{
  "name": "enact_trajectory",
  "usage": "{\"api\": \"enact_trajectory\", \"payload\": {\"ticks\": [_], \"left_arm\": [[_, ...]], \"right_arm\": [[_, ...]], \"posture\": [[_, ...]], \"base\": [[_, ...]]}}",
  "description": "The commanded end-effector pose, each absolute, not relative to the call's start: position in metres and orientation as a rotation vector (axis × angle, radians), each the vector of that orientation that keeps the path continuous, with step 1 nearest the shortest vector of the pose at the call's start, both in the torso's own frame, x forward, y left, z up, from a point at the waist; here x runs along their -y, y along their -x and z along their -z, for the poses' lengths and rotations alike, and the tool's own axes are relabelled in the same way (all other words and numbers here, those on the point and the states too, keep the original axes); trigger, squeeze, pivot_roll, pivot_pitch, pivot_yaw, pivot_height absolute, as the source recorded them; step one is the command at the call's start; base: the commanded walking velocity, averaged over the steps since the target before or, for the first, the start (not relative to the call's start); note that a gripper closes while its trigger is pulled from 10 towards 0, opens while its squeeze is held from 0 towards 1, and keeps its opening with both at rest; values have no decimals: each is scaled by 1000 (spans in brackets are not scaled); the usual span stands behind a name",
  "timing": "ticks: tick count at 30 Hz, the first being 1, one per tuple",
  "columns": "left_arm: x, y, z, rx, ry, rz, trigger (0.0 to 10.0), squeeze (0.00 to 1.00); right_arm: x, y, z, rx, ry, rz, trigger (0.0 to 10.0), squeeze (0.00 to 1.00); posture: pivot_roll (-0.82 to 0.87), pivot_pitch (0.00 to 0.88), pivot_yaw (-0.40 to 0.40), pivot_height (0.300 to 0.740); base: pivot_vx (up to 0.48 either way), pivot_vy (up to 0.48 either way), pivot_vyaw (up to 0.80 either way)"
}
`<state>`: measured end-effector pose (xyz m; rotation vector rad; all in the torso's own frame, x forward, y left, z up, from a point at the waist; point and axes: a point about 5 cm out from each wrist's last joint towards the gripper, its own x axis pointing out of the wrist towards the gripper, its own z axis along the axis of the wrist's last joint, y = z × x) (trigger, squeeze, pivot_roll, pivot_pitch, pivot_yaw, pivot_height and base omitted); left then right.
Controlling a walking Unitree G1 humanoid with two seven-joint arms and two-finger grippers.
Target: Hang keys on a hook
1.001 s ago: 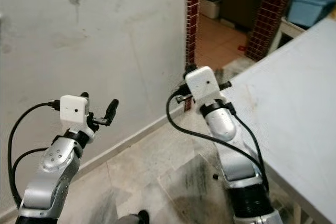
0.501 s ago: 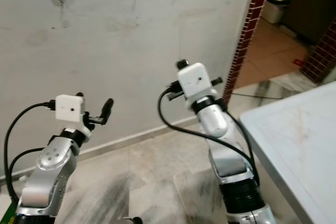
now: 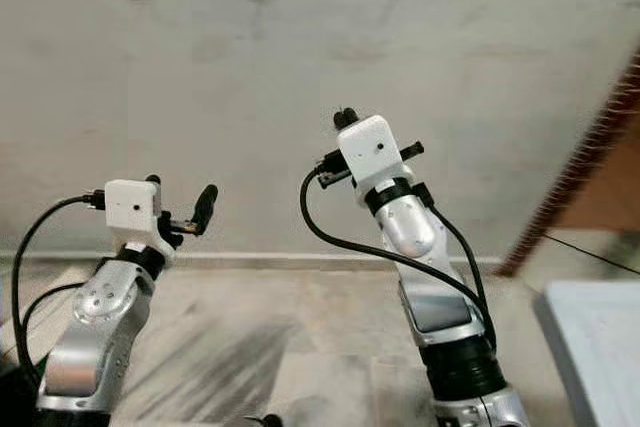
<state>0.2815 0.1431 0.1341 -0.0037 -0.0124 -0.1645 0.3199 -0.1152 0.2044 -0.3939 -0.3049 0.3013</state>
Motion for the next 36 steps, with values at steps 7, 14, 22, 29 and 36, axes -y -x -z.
{"api": "enact_trajectory", "payload": {"ticks": [7, 14, 22, 29, 36], "left_arm": [[-141, -281, -137, 25, 3, 180, 10000, 0], [-139, -279, -135, 23, 17, 198, 10000, 0], [-137, -279, -135, 25, 25, 207, 10000, 0], [-137, -279, -135, 25, 30, 212, 10000, 0], [-138, -279, -135, 24, 32, 211, 10000, 0]], "right_arm": [[117, -322, -209, 313, 380, -303, 10000, 0], [118, -322, -210, 310, 388, -303, 10000, 0], [119, -322, -210, 307, 389, -301, 10000, 0], [119, -323, -210, 305, 391, -297, 10000, 0], [119, -322, -208, 301, 390, -299, 10000, 0]], "posture": [[-31, 83, 12, 740], [-37, 85, 6, 740], [-38, 85, 4, 740], [-41, 85, 6, 740], [-39, 86, 7, 740]], "base": [[0, 0, 114], [0, 0, 0], [0, -39, 0], [0, -332, 0], [0, -357, 0]]}}
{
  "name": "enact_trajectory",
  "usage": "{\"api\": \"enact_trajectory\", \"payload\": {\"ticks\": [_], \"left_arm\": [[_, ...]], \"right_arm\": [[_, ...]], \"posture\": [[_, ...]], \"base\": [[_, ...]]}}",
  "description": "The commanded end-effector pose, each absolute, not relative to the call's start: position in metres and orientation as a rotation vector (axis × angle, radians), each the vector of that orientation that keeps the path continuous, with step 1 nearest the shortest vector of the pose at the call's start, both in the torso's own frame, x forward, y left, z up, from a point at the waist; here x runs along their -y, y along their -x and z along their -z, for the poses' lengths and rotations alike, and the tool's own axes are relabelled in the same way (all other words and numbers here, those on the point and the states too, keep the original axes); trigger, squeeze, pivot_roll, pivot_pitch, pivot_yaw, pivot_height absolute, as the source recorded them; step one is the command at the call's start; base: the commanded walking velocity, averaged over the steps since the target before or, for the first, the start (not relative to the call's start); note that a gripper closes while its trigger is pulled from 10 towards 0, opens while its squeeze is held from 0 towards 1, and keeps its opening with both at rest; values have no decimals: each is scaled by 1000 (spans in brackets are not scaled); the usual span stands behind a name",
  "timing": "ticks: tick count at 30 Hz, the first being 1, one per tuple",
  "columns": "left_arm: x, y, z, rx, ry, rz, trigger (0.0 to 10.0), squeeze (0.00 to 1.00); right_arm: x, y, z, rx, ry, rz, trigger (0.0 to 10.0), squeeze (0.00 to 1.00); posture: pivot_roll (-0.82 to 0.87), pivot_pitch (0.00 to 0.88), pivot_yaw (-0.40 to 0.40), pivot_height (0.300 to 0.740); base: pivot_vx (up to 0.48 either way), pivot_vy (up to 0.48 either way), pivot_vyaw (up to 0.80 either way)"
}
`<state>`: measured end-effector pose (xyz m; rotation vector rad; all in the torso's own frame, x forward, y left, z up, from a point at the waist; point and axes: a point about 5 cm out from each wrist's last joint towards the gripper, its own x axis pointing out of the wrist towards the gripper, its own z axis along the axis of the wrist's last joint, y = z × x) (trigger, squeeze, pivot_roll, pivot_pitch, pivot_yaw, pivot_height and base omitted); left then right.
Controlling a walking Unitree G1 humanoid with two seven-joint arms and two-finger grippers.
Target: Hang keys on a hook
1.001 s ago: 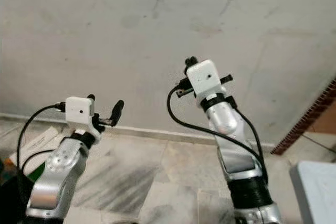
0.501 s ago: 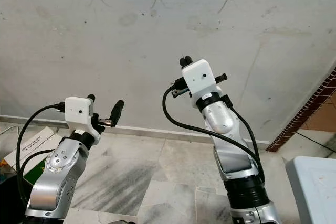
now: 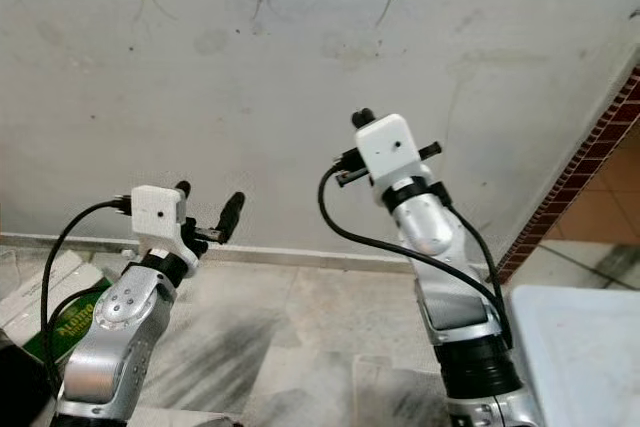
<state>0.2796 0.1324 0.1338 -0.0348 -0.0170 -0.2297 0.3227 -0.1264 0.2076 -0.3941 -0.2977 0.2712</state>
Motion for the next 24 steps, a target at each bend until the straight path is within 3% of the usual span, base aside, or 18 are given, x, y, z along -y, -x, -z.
{"api": "enact_trajectory", "payload": {"ticks": [1, 24], "left_arm": [[-138, -279, -135, 24, 33, 211, 10000, 0], [-137, -277, -140, 46, 90, 257, 10000, 0]], "right_arm": [[119, -322, -208, 301, 390, -299, 10000, 0], [121, -322, -211, 319, 366, -281, 10000, 0]], "posture": [[-39, 86, 7, 740], [-33, 85, 13, 740]], "base": [[0, -390, 0], [0, -29, 0]]}}
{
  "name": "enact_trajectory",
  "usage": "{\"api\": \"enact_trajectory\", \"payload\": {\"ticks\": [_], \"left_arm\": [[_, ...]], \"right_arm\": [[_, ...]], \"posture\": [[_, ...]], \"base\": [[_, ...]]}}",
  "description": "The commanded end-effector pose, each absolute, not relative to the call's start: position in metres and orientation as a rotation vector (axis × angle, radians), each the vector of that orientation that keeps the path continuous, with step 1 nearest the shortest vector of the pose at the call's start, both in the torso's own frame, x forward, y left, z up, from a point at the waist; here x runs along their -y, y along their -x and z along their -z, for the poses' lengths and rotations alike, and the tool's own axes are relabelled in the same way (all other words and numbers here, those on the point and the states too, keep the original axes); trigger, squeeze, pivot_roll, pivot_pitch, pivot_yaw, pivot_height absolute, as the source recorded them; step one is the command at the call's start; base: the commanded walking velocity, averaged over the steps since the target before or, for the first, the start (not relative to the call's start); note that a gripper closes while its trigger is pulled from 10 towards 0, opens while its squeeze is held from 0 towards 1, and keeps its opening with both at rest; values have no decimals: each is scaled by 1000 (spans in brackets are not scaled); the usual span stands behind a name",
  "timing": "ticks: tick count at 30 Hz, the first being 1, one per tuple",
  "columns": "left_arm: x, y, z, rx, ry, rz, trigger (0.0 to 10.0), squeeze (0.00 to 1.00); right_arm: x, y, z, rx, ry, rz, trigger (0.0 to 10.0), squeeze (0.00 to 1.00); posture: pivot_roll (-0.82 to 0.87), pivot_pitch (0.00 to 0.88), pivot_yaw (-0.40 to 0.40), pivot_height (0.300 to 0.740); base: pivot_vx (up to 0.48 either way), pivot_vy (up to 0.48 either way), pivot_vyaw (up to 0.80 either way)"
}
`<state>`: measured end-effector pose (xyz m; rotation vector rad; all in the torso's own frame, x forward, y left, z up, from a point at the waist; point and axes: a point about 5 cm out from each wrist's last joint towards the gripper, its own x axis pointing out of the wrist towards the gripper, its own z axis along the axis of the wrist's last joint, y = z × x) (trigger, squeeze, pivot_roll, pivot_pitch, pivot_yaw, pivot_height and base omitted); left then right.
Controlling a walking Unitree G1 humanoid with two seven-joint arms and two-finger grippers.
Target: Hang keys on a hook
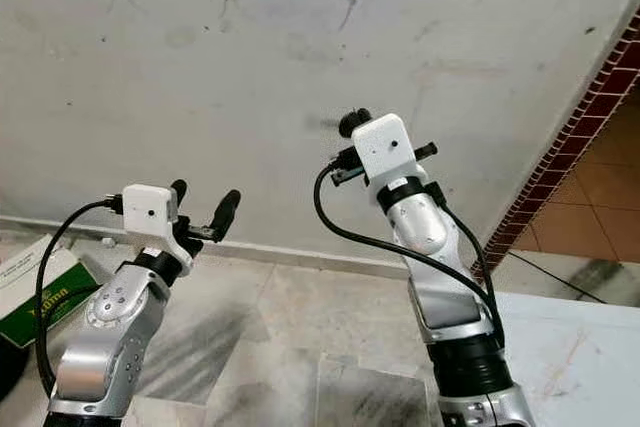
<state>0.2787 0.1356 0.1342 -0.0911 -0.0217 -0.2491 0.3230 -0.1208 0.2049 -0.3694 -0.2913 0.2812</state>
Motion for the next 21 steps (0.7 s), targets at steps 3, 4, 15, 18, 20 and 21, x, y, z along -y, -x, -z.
{"api": "enact_trajectory", "payload": {"ticks": [3, 4, 15, 18, 20, 21], "left_arm": [[-137, -277, -142, 51, 100, 259, 10000, 0], [-137, -277, -142, 51, 100, 261, 10000, 0], [-135, -276, -147, 65, 116, 287, 10000, 0], [-135, -276, -147, 64, 116, 289, 10000, 0], [-135, -276, -147, 64, 116, 289, 10000, 0], [-135, -276, -147, 64, 116, 290, 10000, 0]], "right_arm": [[121, -322, -211, 322, 363, -280, 10000, 0], [121, -322, -211, 323, 362, -280, 10000, 0], [122, -319, -210, 322, 361, -276, 10000, 0], [121, -319, -210, 323, 361, -277, 10000, 0], [121, -319, -210, 323, 361, -276, 10000, 0], [122, -318, -209, 322, 360, -276, 10000, 0]], "posture": [[-33, 85, 13, 740], [-33, 85, 13, 740], [-31, 87, 15, 740], [-31, 87, 15, 740], [-29, 87, 13, 740], [-29, 87, 13, 740]], "base": [[0, 0, 0], [0, 0, 0], [151, 0, 0], [298, 0, 0], [306, 0, 0], [311, 0, 0]]}}
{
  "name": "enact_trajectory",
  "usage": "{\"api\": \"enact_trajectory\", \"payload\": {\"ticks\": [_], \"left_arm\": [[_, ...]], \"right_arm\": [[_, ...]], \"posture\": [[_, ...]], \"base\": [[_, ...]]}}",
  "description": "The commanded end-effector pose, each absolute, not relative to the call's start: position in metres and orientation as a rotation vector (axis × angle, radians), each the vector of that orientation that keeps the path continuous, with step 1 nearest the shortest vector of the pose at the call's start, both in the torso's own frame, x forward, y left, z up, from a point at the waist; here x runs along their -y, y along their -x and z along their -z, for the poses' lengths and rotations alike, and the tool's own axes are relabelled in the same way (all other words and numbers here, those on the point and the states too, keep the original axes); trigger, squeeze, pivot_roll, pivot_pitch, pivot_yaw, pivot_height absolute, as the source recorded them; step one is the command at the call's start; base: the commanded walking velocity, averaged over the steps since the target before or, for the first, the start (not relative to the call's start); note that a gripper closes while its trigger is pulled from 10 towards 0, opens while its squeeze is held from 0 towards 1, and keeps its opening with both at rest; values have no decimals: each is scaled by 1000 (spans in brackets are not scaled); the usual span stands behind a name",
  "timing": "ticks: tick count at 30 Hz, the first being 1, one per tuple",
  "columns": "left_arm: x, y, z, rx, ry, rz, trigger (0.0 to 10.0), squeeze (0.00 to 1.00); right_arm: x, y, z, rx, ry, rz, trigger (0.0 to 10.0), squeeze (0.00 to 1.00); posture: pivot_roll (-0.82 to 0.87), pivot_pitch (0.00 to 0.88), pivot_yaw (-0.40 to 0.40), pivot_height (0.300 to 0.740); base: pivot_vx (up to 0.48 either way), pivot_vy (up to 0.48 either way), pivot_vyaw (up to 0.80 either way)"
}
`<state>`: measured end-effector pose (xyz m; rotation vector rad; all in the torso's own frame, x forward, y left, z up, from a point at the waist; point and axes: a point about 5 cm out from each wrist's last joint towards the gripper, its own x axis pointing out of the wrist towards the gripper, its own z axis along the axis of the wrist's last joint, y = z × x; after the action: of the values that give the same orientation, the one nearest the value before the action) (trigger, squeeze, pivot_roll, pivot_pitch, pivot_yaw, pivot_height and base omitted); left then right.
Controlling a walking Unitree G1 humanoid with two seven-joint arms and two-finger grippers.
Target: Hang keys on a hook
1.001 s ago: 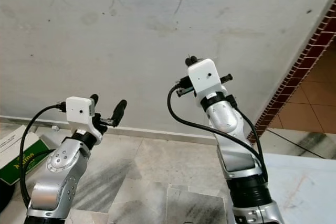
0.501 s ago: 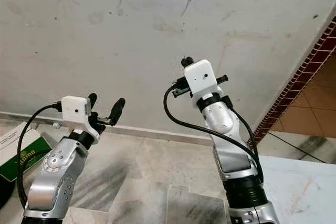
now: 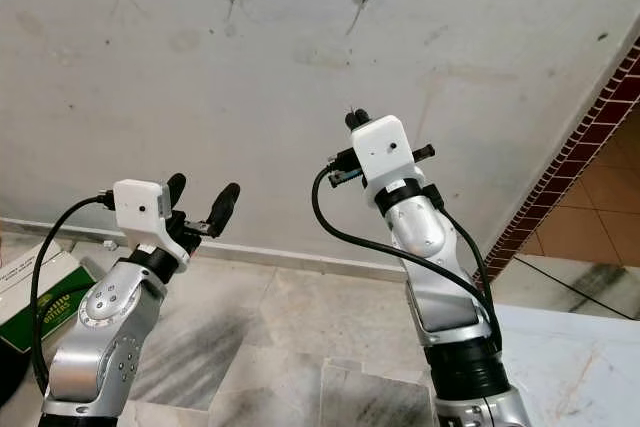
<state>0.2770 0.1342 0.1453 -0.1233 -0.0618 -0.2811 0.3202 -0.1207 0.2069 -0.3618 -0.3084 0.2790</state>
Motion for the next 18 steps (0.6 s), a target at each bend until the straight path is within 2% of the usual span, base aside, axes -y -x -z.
{"api": "enact_trajectory", "payload": {"ticks": [1, 9, 18], "left_arm": [[-135, -276, -147, 64, 116, 292, 10000, 0], [-136, -274, -147, 60, 113, 298, 10000, 0], [-141, -271, -145, 48, 99, 302, 10000, 0]], "right_arm": [[122, -317, -208, 318, 358, -274, 10000, 0], [127, -310, -201, 297, 353, -261, 10000, 0], [151, -291, -181, 218, 377, -239, 10000, 0]], "posture": [[-29, 87, 13, 740], [-27, 85, 17, 740], [-26, 86, 20, 740]], "base": [[307, 0, 0], [314, 0, 0], [325, 0, 0]]}}
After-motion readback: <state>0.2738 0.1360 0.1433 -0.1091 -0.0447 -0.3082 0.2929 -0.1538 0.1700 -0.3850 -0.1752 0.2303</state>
